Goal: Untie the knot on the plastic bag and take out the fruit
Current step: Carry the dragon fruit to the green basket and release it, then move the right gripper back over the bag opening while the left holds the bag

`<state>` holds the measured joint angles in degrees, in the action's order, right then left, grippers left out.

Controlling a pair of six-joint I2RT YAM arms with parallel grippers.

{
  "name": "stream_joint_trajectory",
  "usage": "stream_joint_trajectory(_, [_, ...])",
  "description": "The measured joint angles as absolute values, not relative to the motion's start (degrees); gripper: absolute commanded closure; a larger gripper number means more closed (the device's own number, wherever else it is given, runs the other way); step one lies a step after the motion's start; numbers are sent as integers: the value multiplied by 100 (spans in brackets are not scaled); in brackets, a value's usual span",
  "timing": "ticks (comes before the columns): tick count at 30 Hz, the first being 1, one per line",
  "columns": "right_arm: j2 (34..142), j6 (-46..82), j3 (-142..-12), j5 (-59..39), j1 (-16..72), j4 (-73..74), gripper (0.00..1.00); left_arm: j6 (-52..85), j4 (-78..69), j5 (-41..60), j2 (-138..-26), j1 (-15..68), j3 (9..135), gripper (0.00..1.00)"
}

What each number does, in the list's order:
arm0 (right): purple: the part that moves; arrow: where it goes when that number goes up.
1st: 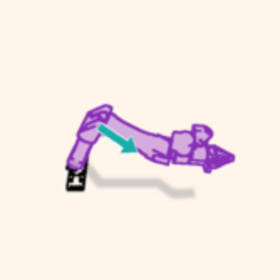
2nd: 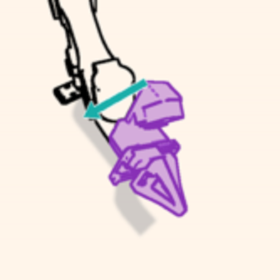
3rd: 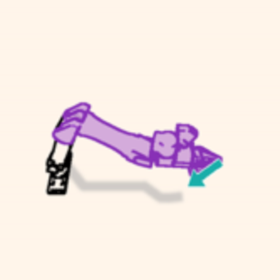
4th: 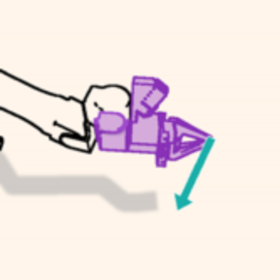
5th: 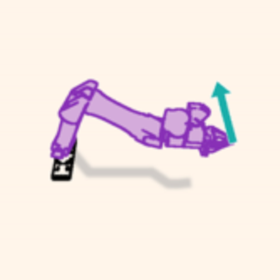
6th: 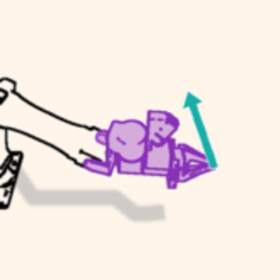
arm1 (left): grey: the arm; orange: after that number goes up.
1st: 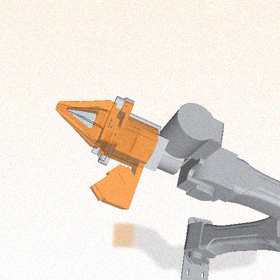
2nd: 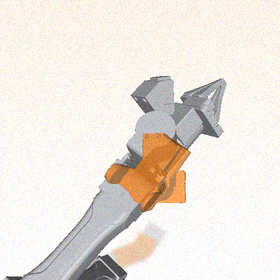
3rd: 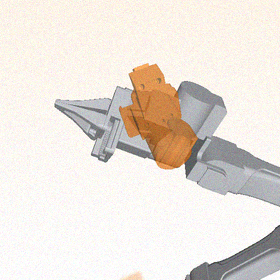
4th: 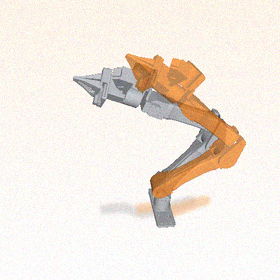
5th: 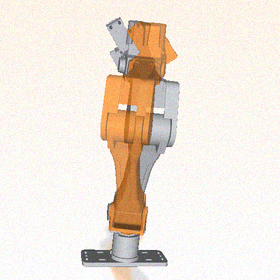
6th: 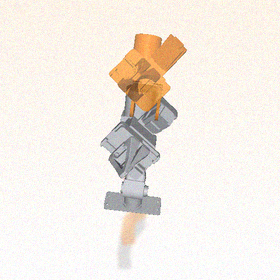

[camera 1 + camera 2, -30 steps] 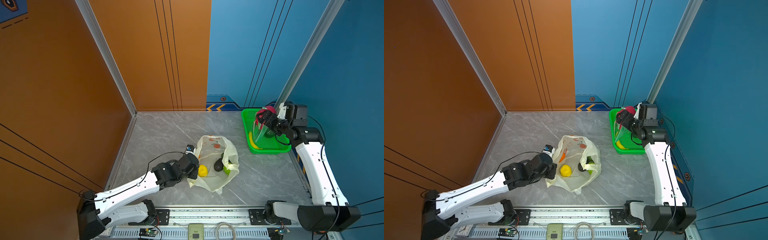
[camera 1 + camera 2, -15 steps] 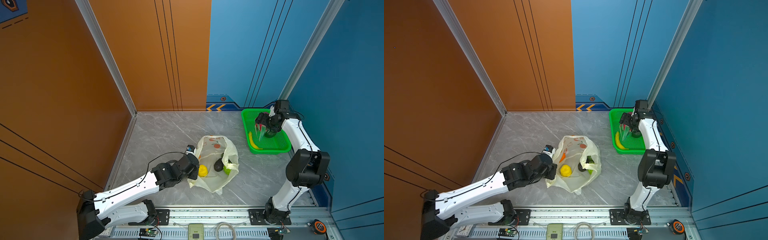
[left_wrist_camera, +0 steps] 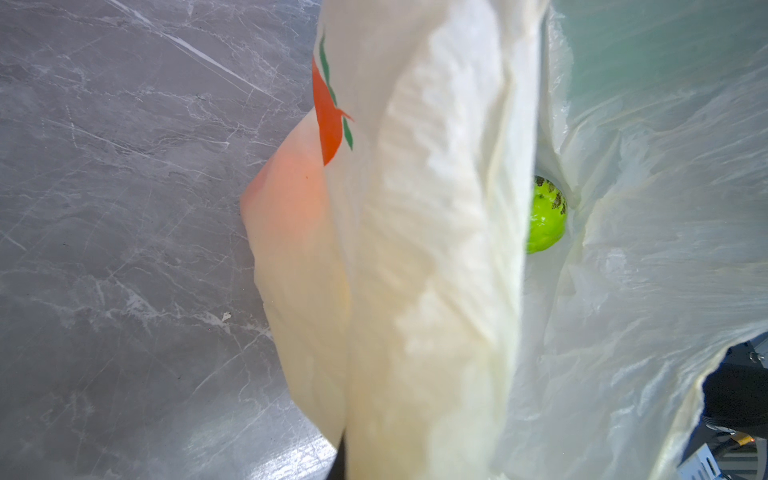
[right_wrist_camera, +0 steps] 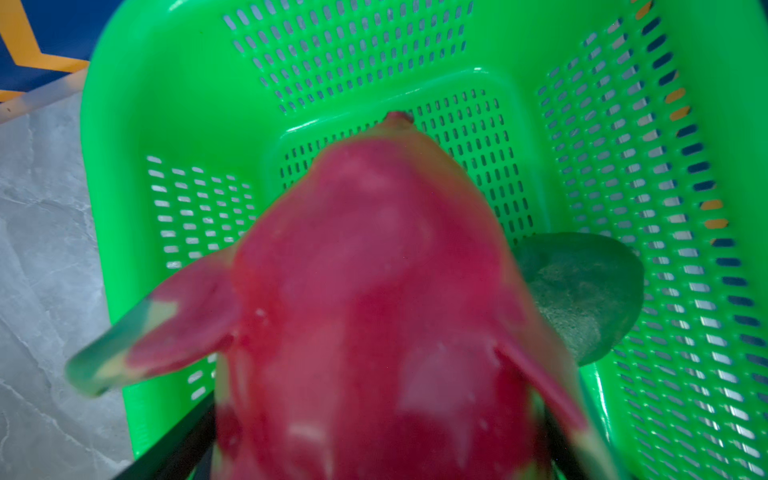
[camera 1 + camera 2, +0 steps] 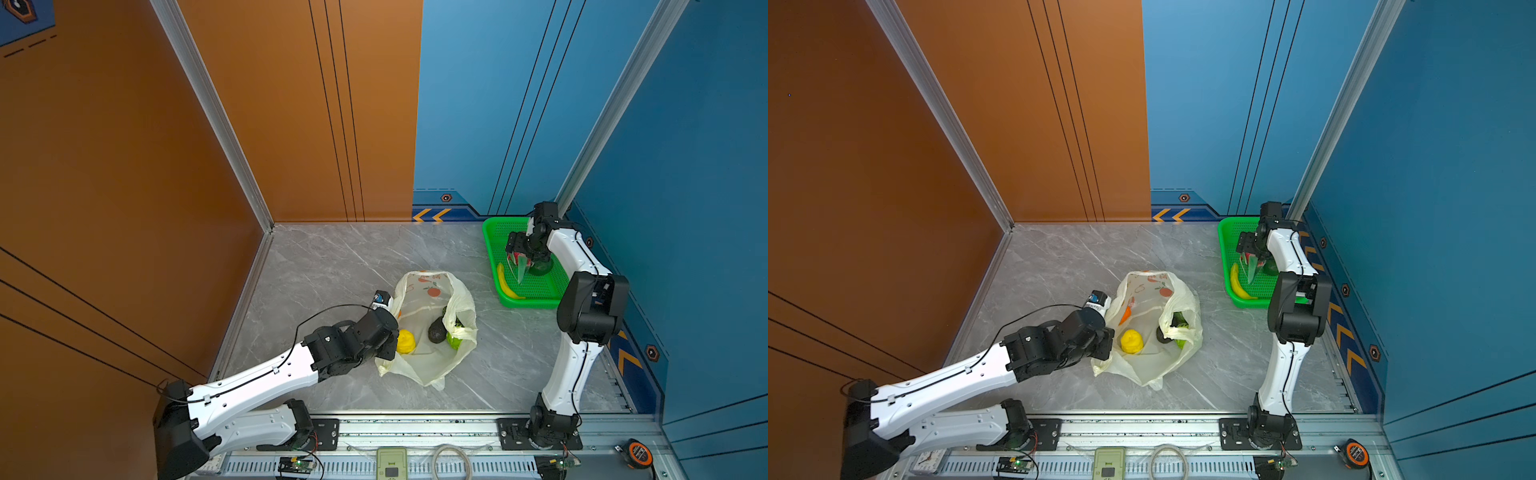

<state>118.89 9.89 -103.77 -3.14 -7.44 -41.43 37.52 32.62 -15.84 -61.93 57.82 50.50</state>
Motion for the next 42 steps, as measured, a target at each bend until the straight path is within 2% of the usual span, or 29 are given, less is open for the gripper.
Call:
stream_joint_trajectory(3, [11987,950,-10403,-261,-740,-4204,1,3752,3262,-1584,-6193,5782,5052,100])
stream_joint_trajectory(15, [11828,921,-10506,-161,-666,-4362,0,3750,3262,-1584,-6193,5782,5052,100])
stream_joint_trajectory(22, [10578,1098,-10298,-169,-191,-4772,0,3728,3258,-1579,-6182,5782,5083,100])
stream_joint_trajectory(32, [8128,1951,-9677,-733,1761,-5699,0,3677,3234,-1439,-6125,5863,5094,100])
stream_joint_trajectory(37, [7701,2714,-9692,-838,3116,-5968,0,3590,3142,-1380,-6040,5863,5122,100])
stream_joint_trajectory(42, [7817,3400,-9782,-768,4403,-6062,0,3529,3094,-1280,-6042,5863,5214,100])
